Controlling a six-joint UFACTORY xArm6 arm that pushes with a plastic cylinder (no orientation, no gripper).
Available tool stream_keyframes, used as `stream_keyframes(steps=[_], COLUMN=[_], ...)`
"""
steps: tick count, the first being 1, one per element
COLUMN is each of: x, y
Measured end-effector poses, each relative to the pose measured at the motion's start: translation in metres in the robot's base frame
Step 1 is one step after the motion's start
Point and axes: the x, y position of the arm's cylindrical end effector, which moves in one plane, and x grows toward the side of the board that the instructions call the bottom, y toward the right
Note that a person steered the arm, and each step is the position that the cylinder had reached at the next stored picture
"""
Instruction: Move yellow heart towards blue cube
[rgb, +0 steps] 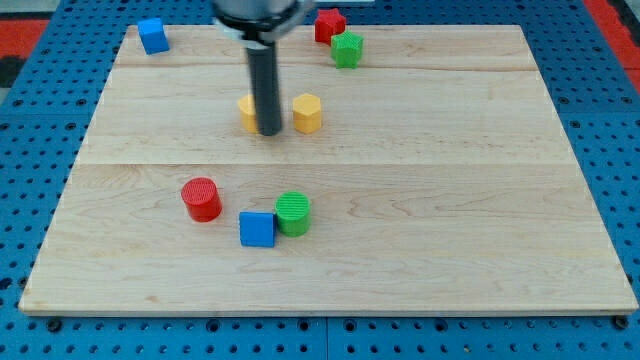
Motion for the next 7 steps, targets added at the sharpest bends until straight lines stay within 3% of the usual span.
stream_keyframes(steps=[3, 5, 6, 7], x=[-0.071, -0.030, -0.043, -0.064], y=[-0.107, -0.068, -0.043, -0.060])
